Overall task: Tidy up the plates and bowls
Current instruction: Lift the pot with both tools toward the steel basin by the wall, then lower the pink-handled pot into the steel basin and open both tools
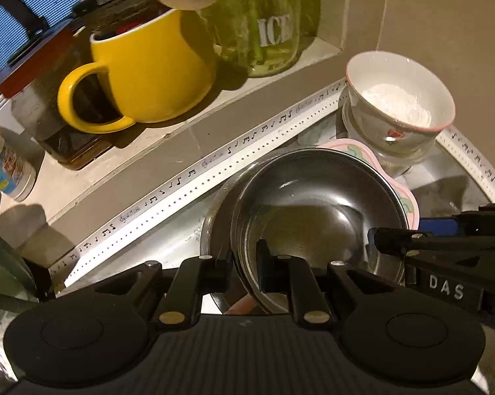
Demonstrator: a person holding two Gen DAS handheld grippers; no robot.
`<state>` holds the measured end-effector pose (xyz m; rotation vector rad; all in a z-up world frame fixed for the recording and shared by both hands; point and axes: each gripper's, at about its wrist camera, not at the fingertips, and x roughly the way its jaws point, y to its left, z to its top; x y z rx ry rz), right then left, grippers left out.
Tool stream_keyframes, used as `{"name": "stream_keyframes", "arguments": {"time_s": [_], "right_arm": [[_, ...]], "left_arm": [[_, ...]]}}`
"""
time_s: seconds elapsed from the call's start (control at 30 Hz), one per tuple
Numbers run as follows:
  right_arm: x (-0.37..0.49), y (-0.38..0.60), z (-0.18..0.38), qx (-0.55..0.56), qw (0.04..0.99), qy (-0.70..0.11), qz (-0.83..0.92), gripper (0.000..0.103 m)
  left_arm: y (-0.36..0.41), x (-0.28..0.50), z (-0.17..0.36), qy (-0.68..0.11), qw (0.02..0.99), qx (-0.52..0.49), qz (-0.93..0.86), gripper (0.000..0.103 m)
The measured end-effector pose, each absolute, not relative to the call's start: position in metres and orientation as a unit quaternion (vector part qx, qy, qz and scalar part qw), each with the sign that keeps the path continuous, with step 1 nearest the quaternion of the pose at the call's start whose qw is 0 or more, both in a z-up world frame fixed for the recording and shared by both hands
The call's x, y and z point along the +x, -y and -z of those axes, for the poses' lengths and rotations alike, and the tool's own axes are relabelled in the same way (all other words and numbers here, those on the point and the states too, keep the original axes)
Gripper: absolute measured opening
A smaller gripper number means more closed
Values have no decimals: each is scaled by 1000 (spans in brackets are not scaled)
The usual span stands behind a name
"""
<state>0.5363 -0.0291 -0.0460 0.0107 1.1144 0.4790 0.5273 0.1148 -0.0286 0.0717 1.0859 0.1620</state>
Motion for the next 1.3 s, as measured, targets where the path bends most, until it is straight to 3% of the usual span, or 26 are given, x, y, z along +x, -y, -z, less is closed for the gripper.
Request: {"name": "stream_keyframes", "arguments": {"time_s": [0.5, 0.6, 0.63, 0.67, 0.83, 1.1, 1.3], "right_arm": [[538, 43, 48, 60, 801, -554, -220, 40], [533, 45, 44, 61, 803, -549, -224, 50], [531, 46, 40, 58, 809, -540, -225, 62], [530, 47, 35, 59, 815, -531, -222, 67], [523, 54, 23, 49, 821, -517, -238, 69], [503, 71, 19, 29, 827, -503, -248, 71], [490, 85, 11, 24, 835, -493, -244, 73]], "left_arm": [[-107, 537, 53, -537, 838, 53, -83, 13], [-106, 538, 54, -537, 837, 54, -86, 13], [-107, 539, 55, -537, 837, 55, -93, 13], [-109, 539, 56, -537, 837, 52, -92, 13], [-114, 533, 53, -530, 843, 30, -82, 14], [-116, 519, 42, -522, 849, 19, -82, 27], [-117, 507, 22, -504, 861, 7, -73, 27]]}}
